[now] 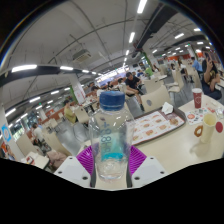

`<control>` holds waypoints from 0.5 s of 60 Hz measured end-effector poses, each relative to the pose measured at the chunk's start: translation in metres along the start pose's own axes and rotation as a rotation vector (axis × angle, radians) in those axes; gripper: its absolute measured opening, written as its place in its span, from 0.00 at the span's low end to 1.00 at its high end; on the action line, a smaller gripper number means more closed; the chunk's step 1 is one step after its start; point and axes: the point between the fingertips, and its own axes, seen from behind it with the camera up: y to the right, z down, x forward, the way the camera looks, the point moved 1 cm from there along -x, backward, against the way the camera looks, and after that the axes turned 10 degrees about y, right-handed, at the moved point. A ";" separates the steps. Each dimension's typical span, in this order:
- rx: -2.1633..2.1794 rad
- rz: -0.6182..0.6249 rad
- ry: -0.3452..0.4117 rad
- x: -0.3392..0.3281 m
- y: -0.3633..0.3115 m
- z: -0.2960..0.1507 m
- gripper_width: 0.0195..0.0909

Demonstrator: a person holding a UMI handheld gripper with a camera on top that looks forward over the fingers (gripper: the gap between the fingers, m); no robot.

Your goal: Pour water

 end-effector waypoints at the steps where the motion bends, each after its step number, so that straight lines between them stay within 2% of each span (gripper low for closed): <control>1: 0.038 -0.010 0.005 0.000 0.001 -0.008 0.29; 9: 0.394 -0.066 0.037 0.002 0.025 -0.072 0.29; 16: 0.718 -0.079 0.048 0.004 0.076 -0.111 0.29; 22: 0.986 -0.075 0.050 0.011 0.130 -0.123 0.29; 30: 1.374 -0.056 0.039 0.020 0.192 -0.119 0.29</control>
